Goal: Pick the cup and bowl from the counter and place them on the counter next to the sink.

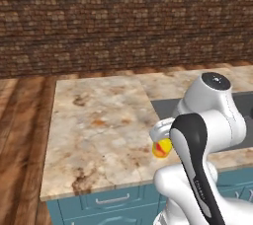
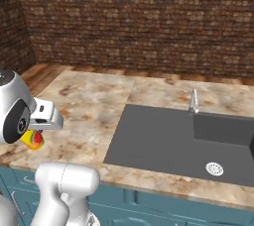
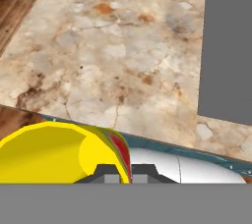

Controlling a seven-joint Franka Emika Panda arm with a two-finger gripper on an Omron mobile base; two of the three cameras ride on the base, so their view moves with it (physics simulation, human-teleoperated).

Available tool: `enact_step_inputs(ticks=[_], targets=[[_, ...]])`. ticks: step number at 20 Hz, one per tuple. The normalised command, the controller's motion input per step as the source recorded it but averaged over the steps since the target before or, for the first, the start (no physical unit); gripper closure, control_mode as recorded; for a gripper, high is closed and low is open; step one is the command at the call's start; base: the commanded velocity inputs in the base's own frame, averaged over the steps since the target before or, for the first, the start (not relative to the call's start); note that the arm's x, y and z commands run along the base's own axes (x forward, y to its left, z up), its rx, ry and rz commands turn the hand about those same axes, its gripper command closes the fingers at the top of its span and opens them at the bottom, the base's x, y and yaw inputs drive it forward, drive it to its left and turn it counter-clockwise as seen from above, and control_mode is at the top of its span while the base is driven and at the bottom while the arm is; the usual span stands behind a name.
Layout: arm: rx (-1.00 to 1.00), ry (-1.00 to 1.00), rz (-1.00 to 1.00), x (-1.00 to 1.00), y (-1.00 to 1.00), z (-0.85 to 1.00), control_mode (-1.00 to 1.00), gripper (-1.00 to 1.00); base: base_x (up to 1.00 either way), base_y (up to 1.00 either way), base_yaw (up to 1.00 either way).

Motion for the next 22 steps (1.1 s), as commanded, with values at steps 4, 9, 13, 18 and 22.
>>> enact_step_inputs(ticks=[4, 9, 13, 18, 22], targets=[[0.00, 0.00, 0.00, 0.00, 0.00, 0.00, 1.00, 1.00, 0.00, 0.00, 0.00], [0.00, 0.00, 0.00, 0.00, 0.00, 0.00, 1.00, 1.00, 0.00, 0.00, 0.00], [0.00, 0.00, 0.00, 0.00, 0.00, 0.00, 1.00, 1.00, 0.00, 0.00, 0.00], [0.00, 0.00, 0.00, 0.00, 0.00, 0.00, 1.00, 1.00, 0.00, 0.00, 0.00], [0.00, 0.00, 0.00, 0.00, 0.00, 0.00, -1.00, 1.00, 0.00, 0.00, 0.00]])
